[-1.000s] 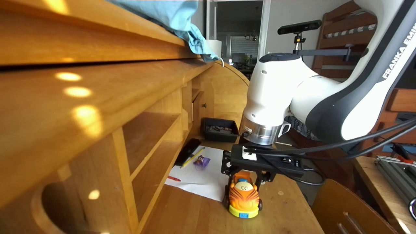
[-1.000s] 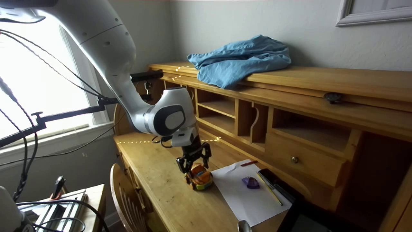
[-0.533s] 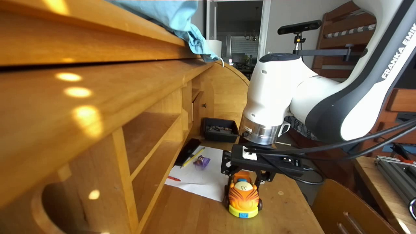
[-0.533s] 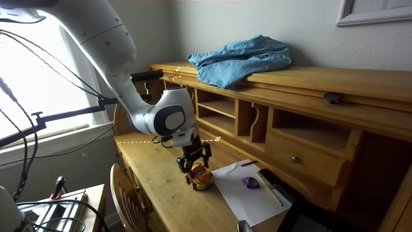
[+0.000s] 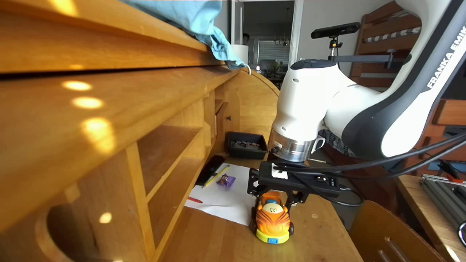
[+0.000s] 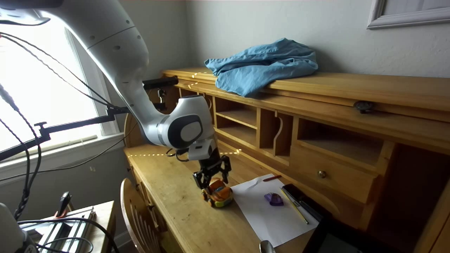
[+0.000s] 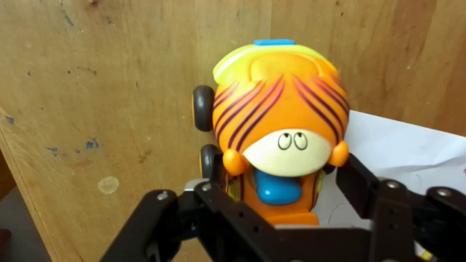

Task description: Move the toy car on the desk

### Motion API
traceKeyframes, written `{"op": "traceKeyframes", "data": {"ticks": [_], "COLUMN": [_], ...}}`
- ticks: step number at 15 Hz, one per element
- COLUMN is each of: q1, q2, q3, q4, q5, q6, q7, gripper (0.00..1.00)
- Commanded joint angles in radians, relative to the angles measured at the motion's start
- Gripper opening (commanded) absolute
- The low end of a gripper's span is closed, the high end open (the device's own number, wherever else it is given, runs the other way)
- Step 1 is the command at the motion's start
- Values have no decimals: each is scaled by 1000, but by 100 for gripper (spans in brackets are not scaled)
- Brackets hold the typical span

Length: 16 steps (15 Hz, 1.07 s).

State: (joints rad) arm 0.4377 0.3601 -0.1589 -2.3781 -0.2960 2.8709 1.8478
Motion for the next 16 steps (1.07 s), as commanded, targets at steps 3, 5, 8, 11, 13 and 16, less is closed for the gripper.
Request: {"op": "traceKeyframes", "data": {"ticks": [3, 5, 8, 11, 13, 16], "q1": [-16, -27, -44, -57, -64, -68], "q2": [12, 17, 21, 17, 15, 15], "q3": [-18, -21, -25, -31, -36, -43], "q4": [4, 4, 4, -3, -6, -5], "q5": [-7, -3, 1, 3, 4, 2], "q6": [6, 10, 12, 12, 10, 6], "q7": [-8, -20, -34, -36, -35, -30], "gripper": [52, 52, 52, 52, 52, 52]}}
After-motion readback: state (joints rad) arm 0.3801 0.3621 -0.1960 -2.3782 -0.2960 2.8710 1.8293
